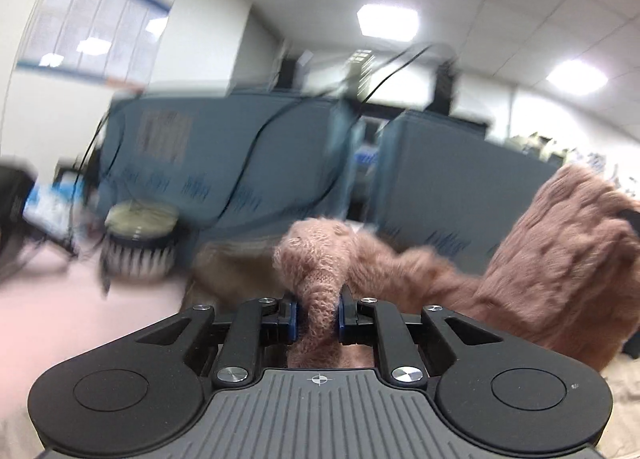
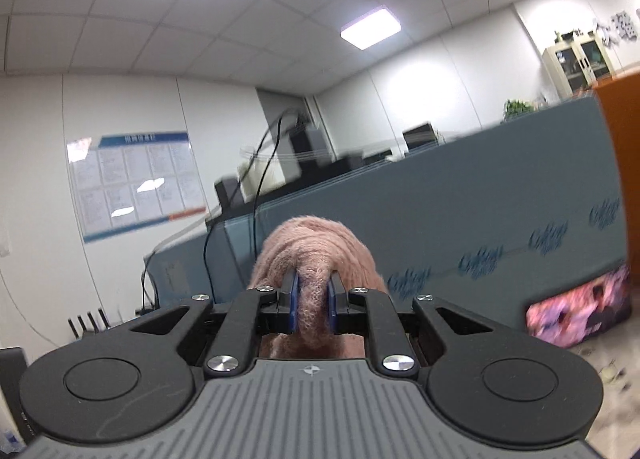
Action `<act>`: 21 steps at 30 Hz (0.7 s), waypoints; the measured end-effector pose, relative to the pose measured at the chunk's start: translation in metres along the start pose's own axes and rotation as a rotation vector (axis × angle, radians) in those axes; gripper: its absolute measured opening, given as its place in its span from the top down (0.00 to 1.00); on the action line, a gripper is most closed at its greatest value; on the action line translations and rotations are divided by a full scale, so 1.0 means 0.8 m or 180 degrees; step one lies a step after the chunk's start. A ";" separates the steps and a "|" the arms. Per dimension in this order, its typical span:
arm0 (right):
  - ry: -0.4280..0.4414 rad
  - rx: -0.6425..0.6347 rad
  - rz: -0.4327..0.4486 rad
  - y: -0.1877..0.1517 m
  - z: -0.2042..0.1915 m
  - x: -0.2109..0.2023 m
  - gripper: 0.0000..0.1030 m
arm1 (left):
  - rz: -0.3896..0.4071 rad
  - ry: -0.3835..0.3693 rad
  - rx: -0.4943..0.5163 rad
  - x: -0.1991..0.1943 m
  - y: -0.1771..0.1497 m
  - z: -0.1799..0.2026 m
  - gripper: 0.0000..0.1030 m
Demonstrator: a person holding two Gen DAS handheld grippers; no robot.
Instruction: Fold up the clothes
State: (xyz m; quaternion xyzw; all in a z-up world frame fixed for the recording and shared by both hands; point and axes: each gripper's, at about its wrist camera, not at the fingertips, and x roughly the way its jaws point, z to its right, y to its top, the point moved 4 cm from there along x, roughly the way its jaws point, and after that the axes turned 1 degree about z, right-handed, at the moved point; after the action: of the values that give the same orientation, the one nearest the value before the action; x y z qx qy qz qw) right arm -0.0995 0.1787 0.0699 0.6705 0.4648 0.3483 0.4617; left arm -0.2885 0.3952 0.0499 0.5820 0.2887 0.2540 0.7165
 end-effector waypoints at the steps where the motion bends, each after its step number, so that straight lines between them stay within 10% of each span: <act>1: -0.0026 -0.0009 0.0061 0.010 0.008 -0.007 0.88 | 0.0081 -0.0058 0.0020 -0.005 0.007 0.011 0.85; 6: -0.0259 -0.0079 0.0314 0.051 0.062 -0.052 0.88 | 0.0257 -0.0465 0.0048 -0.017 0.024 0.068 0.86; 16: -0.1240 -0.0134 -0.0319 0.007 0.225 -0.183 0.89 | -0.0654 -0.1431 0.0189 -0.015 -0.061 0.157 0.85; 21: -0.1554 0.0038 -0.0835 -0.042 0.283 -0.213 0.89 | -0.1019 -0.1167 0.0632 -0.007 -0.106 0.159 0.79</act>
State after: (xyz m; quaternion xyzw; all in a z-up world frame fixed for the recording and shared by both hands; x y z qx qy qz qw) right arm 0.0372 -0.0446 -0.0435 0.6713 0.4247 0.1108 0.5972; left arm -0.1998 0.2871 -0.0124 0.6327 0.2659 -0.0019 0.7273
